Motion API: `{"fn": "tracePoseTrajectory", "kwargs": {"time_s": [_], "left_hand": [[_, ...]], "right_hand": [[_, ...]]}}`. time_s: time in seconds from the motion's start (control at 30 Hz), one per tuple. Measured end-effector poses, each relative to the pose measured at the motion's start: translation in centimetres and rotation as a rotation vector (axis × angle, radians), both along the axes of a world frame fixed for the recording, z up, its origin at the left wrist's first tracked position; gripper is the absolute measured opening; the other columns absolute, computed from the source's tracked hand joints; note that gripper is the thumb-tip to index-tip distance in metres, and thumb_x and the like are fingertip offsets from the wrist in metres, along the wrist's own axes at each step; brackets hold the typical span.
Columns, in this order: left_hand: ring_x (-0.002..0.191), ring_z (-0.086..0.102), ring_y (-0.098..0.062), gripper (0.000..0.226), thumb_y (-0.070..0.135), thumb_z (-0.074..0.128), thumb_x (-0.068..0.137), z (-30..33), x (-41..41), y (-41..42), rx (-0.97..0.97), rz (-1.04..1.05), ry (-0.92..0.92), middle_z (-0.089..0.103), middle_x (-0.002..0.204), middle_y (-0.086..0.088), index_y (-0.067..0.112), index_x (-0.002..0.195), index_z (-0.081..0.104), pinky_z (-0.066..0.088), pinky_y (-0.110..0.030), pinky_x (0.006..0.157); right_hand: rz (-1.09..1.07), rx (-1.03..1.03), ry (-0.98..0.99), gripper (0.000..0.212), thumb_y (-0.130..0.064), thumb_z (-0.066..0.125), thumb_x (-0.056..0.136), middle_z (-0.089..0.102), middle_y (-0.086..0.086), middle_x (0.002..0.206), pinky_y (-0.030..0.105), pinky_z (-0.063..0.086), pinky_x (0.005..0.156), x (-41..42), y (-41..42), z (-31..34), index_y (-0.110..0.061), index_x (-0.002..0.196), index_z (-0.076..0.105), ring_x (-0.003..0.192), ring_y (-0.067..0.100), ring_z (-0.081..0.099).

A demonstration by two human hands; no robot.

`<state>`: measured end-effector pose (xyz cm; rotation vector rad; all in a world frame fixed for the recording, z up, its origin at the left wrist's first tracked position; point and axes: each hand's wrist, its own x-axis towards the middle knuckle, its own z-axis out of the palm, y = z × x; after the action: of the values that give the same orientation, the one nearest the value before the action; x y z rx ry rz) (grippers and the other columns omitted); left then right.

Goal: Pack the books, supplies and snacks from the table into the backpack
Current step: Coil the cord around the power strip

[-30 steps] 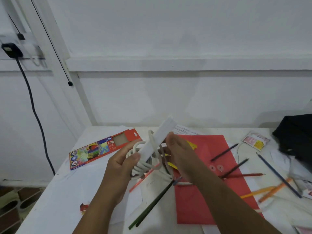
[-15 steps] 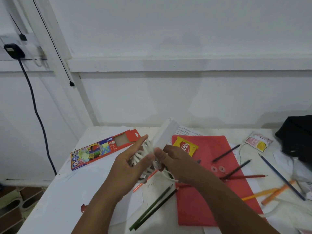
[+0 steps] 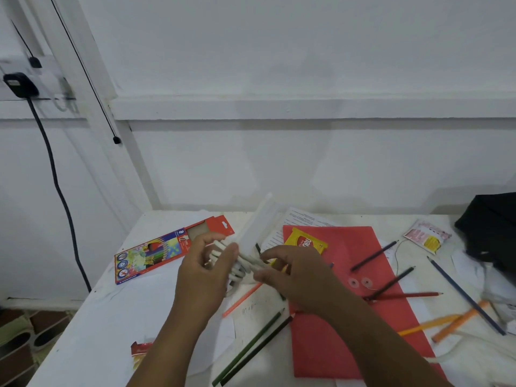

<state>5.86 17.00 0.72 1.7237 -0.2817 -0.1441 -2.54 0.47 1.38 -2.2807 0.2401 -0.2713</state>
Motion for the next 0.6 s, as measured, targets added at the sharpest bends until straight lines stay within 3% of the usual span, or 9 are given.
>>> {"fn": "tracePoseTrajectory", "kwargs": {"time_s": [0.07,0.17,0.3,0.43,0.5,0.6], "left_hand": [[0.078,0.07,-0.012,0.019,0.036,0.069,0.087,-0.1,0.5,0.2,0.003,0.053,-0.002,0.07,0.093,0.006,0.041,0.104,0.062,0.061,-0.045,0.072],[0.086,0.069,-0.014,0.024,0.037,0.067,0.089,0.1,0.7,0.3,0.019,0.057,-0.032,0.069,0.099,0.009,0.046,0.11,0.059,0.061,-0.046,0.075],[0.077,0.067,-0.006,0.017,0.032,0.07,0.088,0.2,0.7,0.1,0.08,0.039,-0.114,0.067,0.084,0.018,0.042,0.101,0.065,0.062,-0.037,0.064],[0.081,0.065,0.004,0.026,0.022,0.076,0.084,0.5,0.7,0.3,0.179,-0.114,-0.189,0.067,0.09,0.03,0.039,0.102,0.066,0.055,-0.014,0.061],[0.085,0.065,0.006,0.036,0.019,0.077,0.083,0.6,0.6,0.6,0.202,-0.204,-0.18,0.064,0.097,0.035,0.041,0.108,0.063,0.051,-0.009,0.061],[0.092,0.064,0.002,0.043,0.023,0.08,0.08,0.3,0.8,1.3,0.243,-0.305,-0.168,0.065,0.101,0.031,0.047,0.11,0.062,0.054,-0.013,0.068]], "right_hand": [[0.063,-0.169,0.086,0.033,-0.044,0.073,0.084,0.069,-0.011,0.081,0.018,0.047,0.063,-0.2,-0.5,0.3,-0.029,0.113,0.07,0.065,0.0,0.061],[0.104,-0.312,0.081,0.031,-0.032,0.066,0.088,0.066,-0.015,0.082,0.02,0.046,0.066,-0.5,-1.2,1.3,-0.033,0.118,0.068,0.069,-0.001,0.055],[0.121,-0.33,-0.032,0.036,-0.005,0.061,0.088,0.06,-0.022,0.083,0.026,0.04,0.083,-0.6,-1.5,2.8,-0.031,0.111,0.071,0.075,-0.009,0.049],[0.063,-0.36,-0.245,0.029,-0.002,0.065,0.085,0.059,-0.026,0.072,0.024,0.027,0.09,-0.1,-2.2,3.3,-0.03,0.091,0.072,0.075,-0.013,0.048],[-0.029,-0.333,-0.333,0.023,-0.008,0.069,0.079,0.06,-0.023,0.071,0.023,0.029,0.09,0.2,-2.9,3.3,-0.031,0.085,0.07,0.079,-0.007,0.052],[-0.087,-0.174,-0.395,0.022,-0.007,0.079,0.069,0.067,-0.017,0.074,0.02,0.042,0.081,0.4,-3.8,3.5,-0.027,0.074,0.071,0.084,0.005,0.061]]}}
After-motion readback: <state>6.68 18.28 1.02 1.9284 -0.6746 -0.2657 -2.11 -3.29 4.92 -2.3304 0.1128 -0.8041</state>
